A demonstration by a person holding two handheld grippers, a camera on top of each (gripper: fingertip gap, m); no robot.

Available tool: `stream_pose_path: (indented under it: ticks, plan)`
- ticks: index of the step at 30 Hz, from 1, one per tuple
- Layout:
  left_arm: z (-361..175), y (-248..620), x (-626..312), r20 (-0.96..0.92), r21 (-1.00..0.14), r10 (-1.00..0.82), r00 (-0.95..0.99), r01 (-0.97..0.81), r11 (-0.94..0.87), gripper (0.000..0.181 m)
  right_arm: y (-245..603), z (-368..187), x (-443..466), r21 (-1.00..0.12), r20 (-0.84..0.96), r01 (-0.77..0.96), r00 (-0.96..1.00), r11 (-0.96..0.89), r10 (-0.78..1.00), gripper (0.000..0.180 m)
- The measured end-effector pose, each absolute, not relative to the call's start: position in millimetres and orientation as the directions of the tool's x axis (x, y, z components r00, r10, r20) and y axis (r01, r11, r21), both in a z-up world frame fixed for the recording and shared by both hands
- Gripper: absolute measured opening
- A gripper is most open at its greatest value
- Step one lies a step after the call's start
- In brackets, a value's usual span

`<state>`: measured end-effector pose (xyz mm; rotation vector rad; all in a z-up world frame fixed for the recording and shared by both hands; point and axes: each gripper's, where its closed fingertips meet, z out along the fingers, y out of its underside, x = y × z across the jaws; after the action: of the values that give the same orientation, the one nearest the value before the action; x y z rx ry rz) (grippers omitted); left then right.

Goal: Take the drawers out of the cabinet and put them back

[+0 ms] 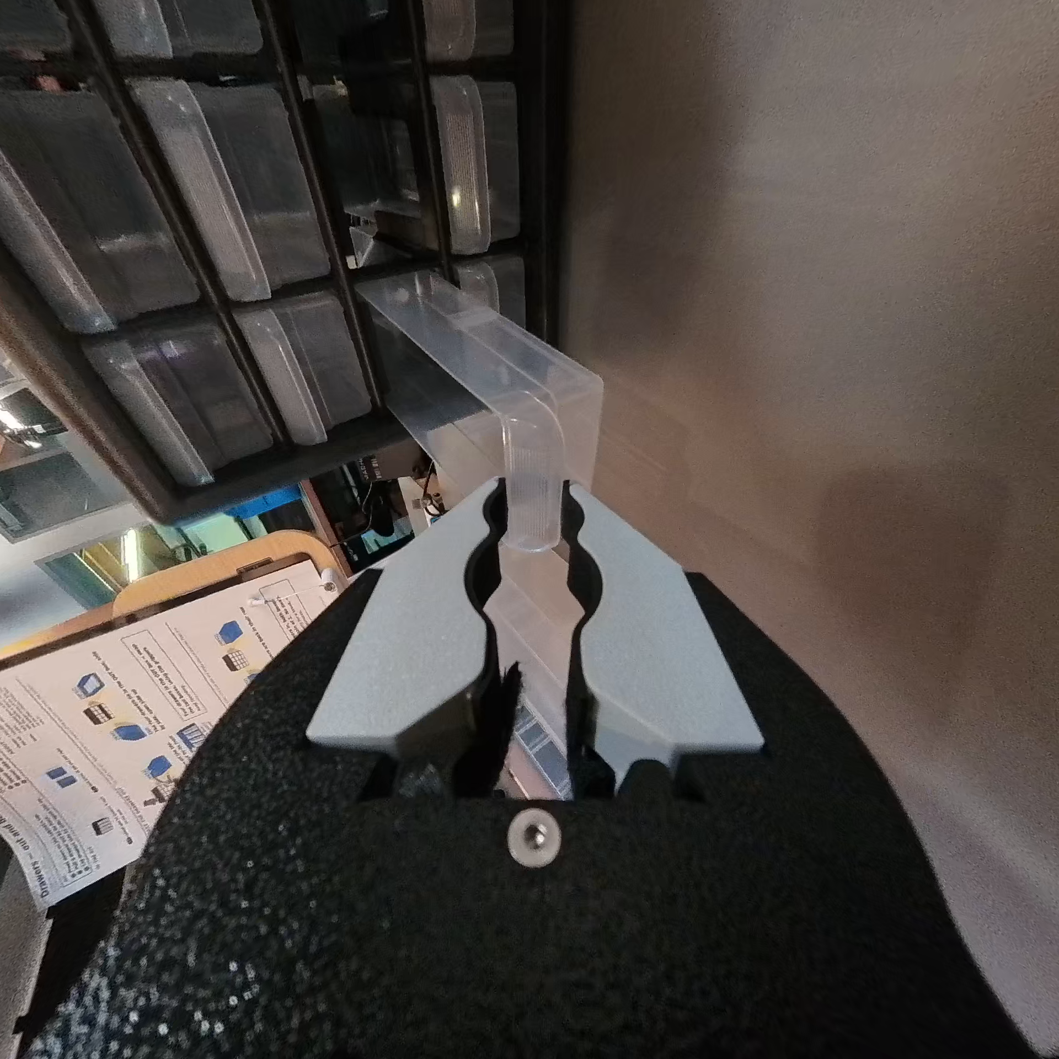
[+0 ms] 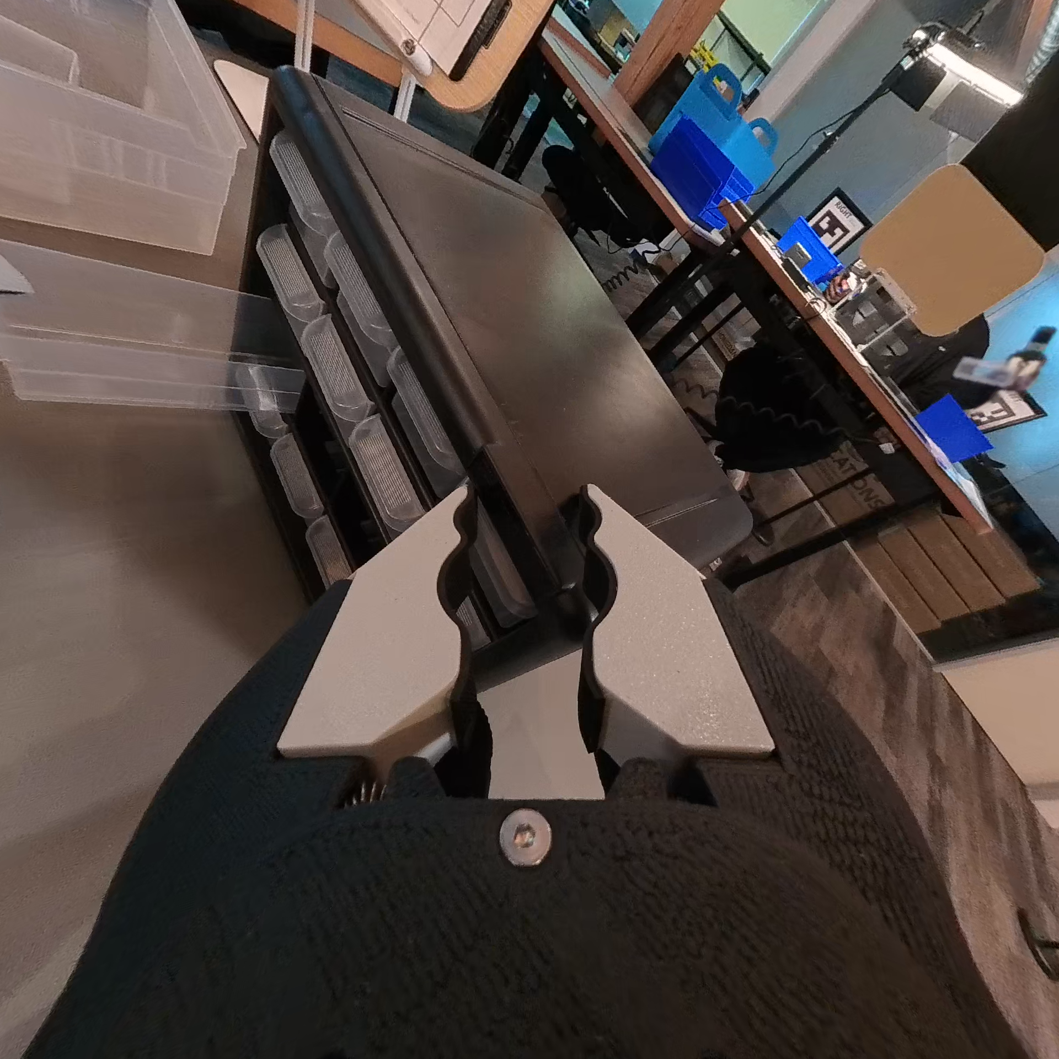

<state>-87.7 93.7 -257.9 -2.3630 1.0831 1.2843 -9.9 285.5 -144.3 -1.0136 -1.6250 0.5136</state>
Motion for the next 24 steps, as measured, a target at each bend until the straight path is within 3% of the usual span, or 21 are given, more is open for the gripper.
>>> stream_pose_path:
  ticks: [13,19,21,24]
  plan:
    - [-263.2,125.3,-105.7,-0.808,0.155,-0.491,0.324,-0.689,-0.708,0.016,285.5,-144.3,-10.0,-0.769,0.561,0.349,-0.034,0.536,0.827,0.035]
    - [-263.5,151.4,-119.1,-0.867,0.105,-0.413,0.278,-0.709,-0.698,0.016,285.5,-144.2,-9.9,-0.773,0.557,0.344,-0.035,0.534,0.830,0.035]
    - [-256.9,160.9,-120.2,-0.919,0.075,-0.337,0.206,-0.746,-0.661,0.026,285.5,-144.2,-9.8,-0.774,0.556,0.342,-0.035,0.532,0.831,0.035]
    - [-252.4,156.5,-116.8,-0.961,-0.025,-0.198,0.192,-0.775,-0.631,0.058,285.4,-144.2,-9.9,-0.773,0.556,0.345,-0.035,0.532,0.830,0.035]
